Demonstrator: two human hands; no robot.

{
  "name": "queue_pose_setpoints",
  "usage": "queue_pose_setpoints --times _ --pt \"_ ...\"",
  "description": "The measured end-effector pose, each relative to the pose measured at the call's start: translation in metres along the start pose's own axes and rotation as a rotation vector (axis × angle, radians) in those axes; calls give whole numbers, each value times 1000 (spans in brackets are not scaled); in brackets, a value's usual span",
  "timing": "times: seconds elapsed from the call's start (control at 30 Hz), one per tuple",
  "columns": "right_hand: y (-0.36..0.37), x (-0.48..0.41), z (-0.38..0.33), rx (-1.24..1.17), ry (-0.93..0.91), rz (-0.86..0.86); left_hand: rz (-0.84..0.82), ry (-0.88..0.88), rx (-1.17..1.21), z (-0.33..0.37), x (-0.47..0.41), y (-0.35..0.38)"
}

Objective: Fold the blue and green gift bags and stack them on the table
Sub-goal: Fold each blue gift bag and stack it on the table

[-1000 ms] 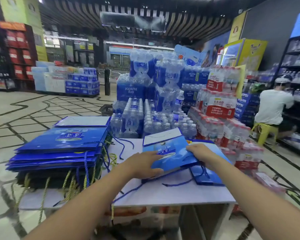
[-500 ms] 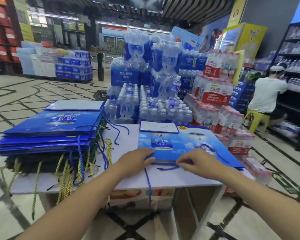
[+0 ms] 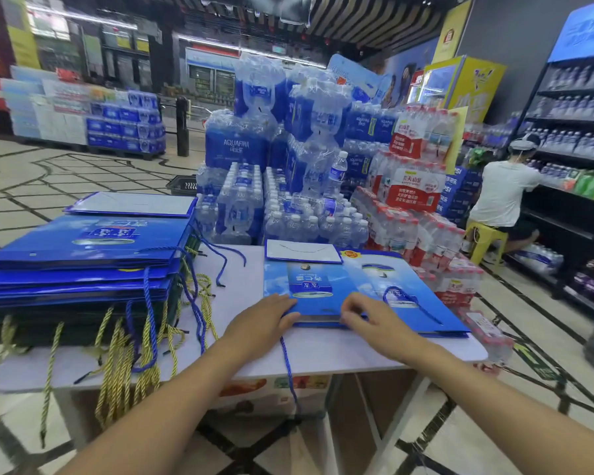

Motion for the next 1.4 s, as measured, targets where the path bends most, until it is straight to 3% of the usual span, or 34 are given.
queue_pose_setpoints --times 0.17,0.27,0.37,0.5,0.6,0.7,0.93,1.13,1.4 --pt "-68 -5 -6 -498 65 279 8 1 3 -3 -1 2" --pt "-102 -14 -21 -768 27 332 27 15 -5 -2 1 1" --pt "-134 -26 -45 -846 2 362 30 16 -5 0 2 -1" --pt "-163 -48 -74 -788 -46 351 35 28 15 -1 2 0" --pt "-164 -63 -81 -522 -17 290 44 47 70 -4 5 2" --pt "-138 -72 -83 -193 24 136 59 58 157 -8 5 0" --pt "-39 -86 -51 155 -11 -209 107 65 270 -15 5 -4" --pt "6 -93 -38 171 -25 -261 121 47 326 -17 5 -5" --pt "18 -96 -40 35 -47 -205 127 34 342 -19 4 -5"
Point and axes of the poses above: each hand's wrist, its own x-axis away from the middle knuckle, its own y-axis out of the palm, z = x × y, the point moved 4 cm from there along -x, towards the middle knuckle, and after that the axes turned 8 degrees about -z, right-handed, at the moved point
